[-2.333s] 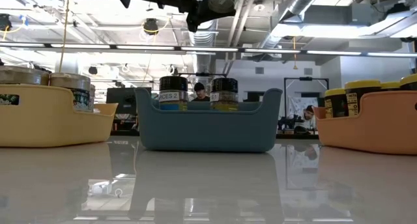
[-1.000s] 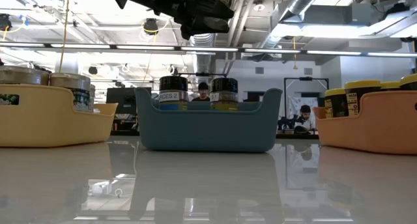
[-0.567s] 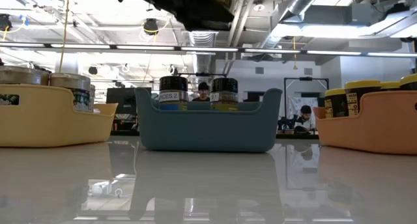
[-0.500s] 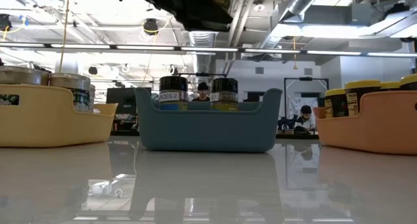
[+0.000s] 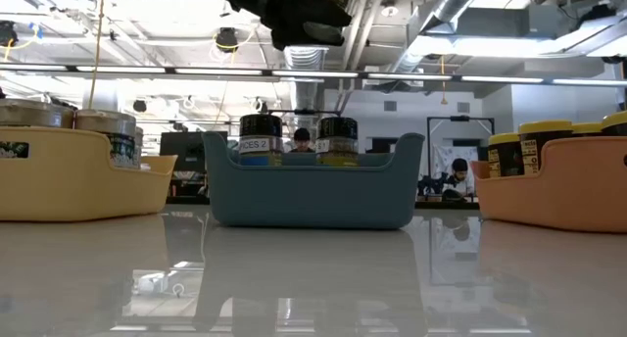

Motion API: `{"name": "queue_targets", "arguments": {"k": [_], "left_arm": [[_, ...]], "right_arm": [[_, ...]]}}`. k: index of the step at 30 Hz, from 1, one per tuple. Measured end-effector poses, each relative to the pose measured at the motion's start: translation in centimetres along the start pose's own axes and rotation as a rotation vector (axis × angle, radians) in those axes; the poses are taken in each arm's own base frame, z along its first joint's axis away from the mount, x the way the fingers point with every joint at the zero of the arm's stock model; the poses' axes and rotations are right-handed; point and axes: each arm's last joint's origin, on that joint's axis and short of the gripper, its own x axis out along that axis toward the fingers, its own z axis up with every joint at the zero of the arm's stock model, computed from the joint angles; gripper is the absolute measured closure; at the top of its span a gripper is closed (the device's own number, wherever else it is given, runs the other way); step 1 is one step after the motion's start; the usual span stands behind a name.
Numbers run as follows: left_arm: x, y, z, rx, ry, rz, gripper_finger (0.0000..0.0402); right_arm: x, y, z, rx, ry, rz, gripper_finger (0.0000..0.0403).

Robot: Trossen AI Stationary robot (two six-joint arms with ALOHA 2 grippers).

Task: Sort spices by type
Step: Put the yellow seasoning into the orange bin

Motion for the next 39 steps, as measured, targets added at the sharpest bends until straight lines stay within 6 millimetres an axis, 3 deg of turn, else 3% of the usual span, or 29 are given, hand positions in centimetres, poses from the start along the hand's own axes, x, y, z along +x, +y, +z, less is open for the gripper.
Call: {"name": "queue_targets", "arguments": {"k": [8,16,22,27,33,39], "left_arm": [[-0.1,0.0,0.1,-0.027,0.001,0.002,0.0186],[0.0,0.0,-0.3,-0.048,0.030,0.000,0.0186],[0.0,0.0,-0.5,-0.069,0.052,0.001,0.0186],[0.0,0.0,-0.6,-0.075,0.060,0.002,0.0186],[0.0,0.0,-0.7,-0.075,0.061,0.002,0.0186],[0.0,0.0,-0.7,-0.075,0.063,0.002,0.0186]], "right_arm": [[-2.8,-0.6,0.4,-0.058,-0.057,0.020,0.0343],[-4.5,-0.8,0.3,-0.076,-0.059,0.077,0.0221],[-2.9,-0.4,-0.7,-0.151,0.074,0.136,0.0110],[-1.2,-0.1,-1.2,-0.198,0.150,0.157,0.0052],[0.4,-0.2,-1.7,-0.257,0.227,0.107,0.0037],[1.0,-0.2,-0.6,-0.296,0.241,0.034,0.0040]]}}
